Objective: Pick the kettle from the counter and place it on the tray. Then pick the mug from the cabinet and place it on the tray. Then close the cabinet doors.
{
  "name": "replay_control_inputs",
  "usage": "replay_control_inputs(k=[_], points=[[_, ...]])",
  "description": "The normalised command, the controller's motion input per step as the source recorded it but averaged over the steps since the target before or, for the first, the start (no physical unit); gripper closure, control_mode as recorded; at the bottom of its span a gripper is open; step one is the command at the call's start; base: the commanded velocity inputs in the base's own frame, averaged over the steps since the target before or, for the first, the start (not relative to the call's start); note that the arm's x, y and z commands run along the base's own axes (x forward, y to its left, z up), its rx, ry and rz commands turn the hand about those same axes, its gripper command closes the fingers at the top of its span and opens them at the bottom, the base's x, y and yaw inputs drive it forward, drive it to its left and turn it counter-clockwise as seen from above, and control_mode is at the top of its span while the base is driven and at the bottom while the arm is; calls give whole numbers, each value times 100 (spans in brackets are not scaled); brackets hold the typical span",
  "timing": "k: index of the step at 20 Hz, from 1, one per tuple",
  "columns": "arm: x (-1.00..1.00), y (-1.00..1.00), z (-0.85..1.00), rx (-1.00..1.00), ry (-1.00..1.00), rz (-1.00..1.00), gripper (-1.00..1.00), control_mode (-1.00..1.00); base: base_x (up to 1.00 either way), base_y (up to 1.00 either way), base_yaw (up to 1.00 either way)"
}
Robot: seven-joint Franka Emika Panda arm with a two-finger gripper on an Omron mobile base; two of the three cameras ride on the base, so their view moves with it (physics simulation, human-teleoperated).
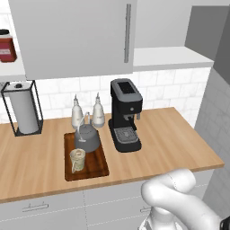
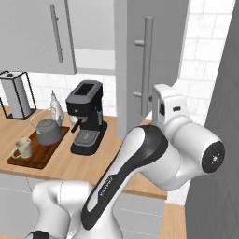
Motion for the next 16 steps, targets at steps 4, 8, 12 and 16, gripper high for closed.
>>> replay_control_inputs(k=[4,8,12,16], points=[[3,70,8,3,0,12,-100,-100,0,0,0],[13,63,15,5,0,11,-100,-100,0,0,0],[25,43,26,6,0,7,-100,-100,0,0,0],[17,16,42,7,-9,2,-100,-100,0,0,0]])
